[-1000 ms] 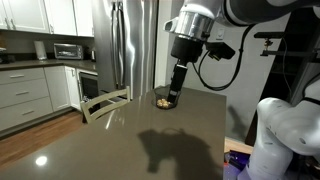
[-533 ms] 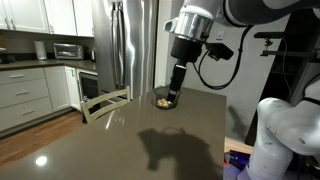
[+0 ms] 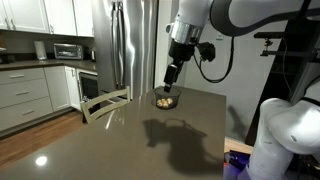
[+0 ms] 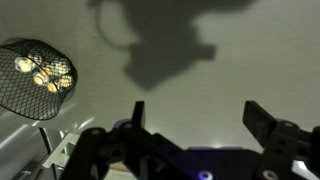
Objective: Move the black basket to the left
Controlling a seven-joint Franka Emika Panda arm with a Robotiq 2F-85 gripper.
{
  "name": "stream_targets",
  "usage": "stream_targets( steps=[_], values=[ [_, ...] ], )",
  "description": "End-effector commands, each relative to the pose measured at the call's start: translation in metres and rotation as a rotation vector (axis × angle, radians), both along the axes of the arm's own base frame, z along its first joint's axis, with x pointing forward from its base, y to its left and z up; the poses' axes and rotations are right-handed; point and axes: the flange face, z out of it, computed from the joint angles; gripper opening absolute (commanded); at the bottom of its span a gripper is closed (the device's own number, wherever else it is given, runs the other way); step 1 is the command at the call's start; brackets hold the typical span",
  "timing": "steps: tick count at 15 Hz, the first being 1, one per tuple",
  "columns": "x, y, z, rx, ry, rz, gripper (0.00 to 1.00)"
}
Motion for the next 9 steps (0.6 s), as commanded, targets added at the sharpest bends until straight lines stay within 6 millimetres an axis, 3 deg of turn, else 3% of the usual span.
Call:
stream_targets(
  steps=[1, 6, 7, 9],
  values=[
    [0.018, -0.029, -0.004, 0.007, 0.013, -0.085, 1.0],
    [0.035, -0.078, -0.009, 0.057, 0.046, -0.179, 1.0],
    [0.024, -0.066, -0.01, 0.053, 0.043, -0.144, 1.0],
    [0.026, -0.072, -0.012, 0.06, 0.048, -0.155, 1.0]
  ],
)
